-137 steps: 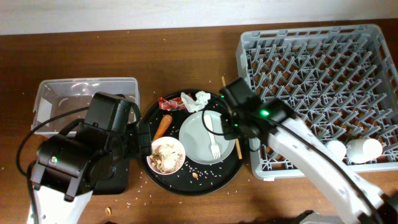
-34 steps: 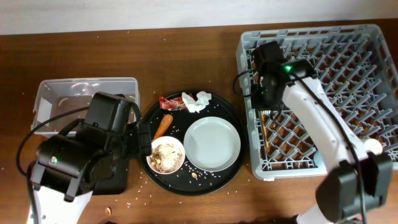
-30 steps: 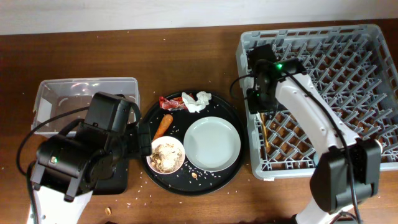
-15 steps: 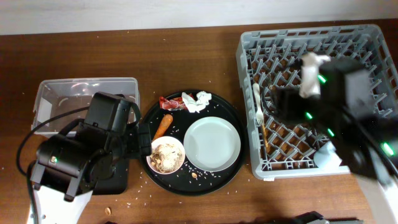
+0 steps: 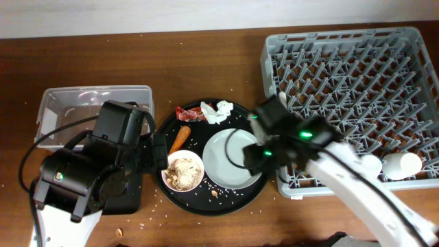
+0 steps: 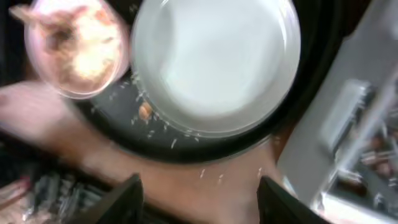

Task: Sort waste into correct bins and load items into the dishwasher rack
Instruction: 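Grasp the white plate edge with the right gripper and lift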

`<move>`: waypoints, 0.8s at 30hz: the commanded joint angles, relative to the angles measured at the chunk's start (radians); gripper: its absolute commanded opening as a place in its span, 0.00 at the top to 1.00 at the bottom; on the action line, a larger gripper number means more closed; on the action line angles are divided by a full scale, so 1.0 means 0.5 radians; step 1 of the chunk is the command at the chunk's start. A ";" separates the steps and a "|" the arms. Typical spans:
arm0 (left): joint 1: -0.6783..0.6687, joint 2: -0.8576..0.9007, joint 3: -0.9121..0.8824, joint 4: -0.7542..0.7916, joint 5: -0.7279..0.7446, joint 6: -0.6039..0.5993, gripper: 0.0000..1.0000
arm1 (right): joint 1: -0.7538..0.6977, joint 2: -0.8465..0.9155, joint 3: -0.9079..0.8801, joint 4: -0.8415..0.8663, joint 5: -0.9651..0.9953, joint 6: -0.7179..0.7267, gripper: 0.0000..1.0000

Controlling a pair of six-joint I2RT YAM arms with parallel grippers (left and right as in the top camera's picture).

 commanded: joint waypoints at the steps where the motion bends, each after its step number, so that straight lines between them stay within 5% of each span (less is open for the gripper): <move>1: 0.010 -0.021 0.032 0.002 -0.029 -0.026 0.01 | -0.001 0.291 -0.005 0.278 0.402 -0.082 0.42; 7: 0.010 -0.021 0.032 0.002 -0.029 -0.026 0.01 | -0.249 0.915 -0.002 0.623 0.408 -0.346 0.42; 12: 0.010 -0.021 0.031 0.002 -0.029 -0.026 0.01 | -0.360 0.983 -0.002 0.624 0.252 -0.469 0.42; 14: 0.010 -0.021 0.032 0.002 -0.029 -0.026 0.01 | -0.360 0.983 -0.003 0.620 0.150 -0.515 0.51; 16: 0.010 -0.021 0.032 0.002 -0.029 -0.026 0.01 | -0.356 0.983 -0.004 0.630 0.085 -0.519 0.71; 24: 0.010 -0.021 0.031 0.002 -0.029 -0.026 0.01 | -0.358 0.984 -0.040 0.655 0.087 -0.503 0.94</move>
